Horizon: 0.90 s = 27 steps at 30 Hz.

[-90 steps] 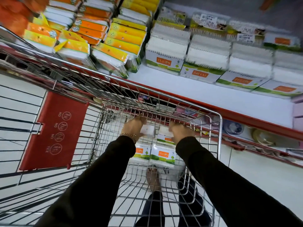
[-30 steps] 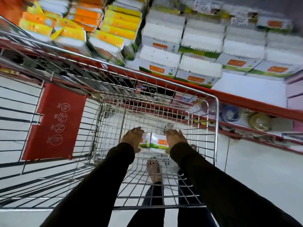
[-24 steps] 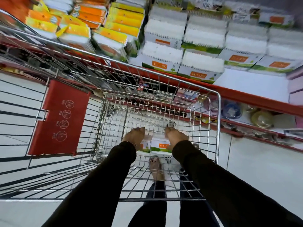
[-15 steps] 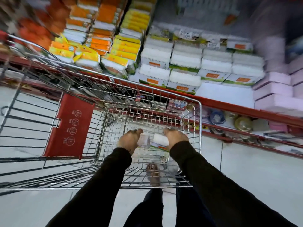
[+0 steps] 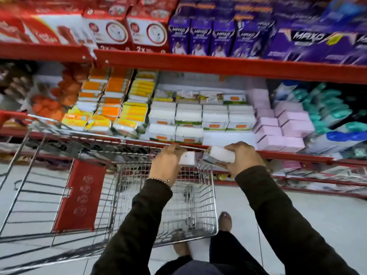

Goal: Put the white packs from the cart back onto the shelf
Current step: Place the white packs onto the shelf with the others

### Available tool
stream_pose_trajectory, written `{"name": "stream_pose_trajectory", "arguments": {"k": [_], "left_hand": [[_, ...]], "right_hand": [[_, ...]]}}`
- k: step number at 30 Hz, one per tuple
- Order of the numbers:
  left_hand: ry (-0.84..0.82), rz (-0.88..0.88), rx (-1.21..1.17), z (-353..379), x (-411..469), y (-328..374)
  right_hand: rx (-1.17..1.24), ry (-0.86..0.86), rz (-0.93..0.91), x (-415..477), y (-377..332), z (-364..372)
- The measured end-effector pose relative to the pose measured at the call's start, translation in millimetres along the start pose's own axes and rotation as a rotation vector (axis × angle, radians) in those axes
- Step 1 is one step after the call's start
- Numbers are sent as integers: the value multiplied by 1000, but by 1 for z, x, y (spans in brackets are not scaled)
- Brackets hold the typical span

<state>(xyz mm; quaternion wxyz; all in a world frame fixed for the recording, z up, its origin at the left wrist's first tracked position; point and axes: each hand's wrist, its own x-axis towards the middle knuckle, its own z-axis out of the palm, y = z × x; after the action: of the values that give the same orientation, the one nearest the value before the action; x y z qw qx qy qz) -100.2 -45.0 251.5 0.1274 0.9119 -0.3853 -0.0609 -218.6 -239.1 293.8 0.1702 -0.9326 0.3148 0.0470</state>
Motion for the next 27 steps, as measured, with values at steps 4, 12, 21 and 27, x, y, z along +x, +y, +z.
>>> {"name": "stream_pose_trajectory", "arguments": {"k": [4, 12, 21, 27], "left_hand": [[55, 92, -13, -9, 44, 53], [-64, 108, 106, 23, 134, 122], [-191, 29, 196, 68, 157, 114], [44, -82, -205, 77, 136, 117]], "right_hand": [[-65, 48, 43, 26, 39, -31], [-189, -61, 14, 97, 87, -41], [-198, -202, -77, 138, 109, -6], [9, -25, -109, 120, 120, 0]]}}
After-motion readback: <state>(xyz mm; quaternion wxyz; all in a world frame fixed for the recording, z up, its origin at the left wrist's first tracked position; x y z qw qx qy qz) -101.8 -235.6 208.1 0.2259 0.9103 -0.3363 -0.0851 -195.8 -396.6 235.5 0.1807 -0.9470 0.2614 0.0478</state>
